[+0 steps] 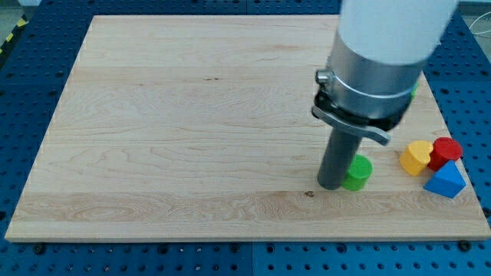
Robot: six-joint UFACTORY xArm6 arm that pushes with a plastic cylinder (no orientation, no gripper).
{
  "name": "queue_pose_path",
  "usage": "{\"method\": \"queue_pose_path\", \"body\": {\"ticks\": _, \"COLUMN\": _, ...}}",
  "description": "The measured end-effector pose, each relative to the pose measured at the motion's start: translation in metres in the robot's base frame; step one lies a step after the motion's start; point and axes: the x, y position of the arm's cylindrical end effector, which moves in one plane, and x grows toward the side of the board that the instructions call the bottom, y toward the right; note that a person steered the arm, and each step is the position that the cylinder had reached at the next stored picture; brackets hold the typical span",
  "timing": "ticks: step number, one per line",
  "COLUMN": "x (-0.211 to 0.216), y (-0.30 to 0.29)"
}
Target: Push the green circle to the bottom right
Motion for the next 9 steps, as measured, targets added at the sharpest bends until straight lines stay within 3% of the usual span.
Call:
{"method": "queue_pose_path", "body": {"ticks": 2, "x": 0.001, "y": 0.016}}
{"method": "queue_pose_path", "body": {"ticks": 5, "x": -0.042, "y": -0.001}}
{"method": "queue_pose_path", "body": {"ticks": 9, "x": -0.004, "y": 0.068}}
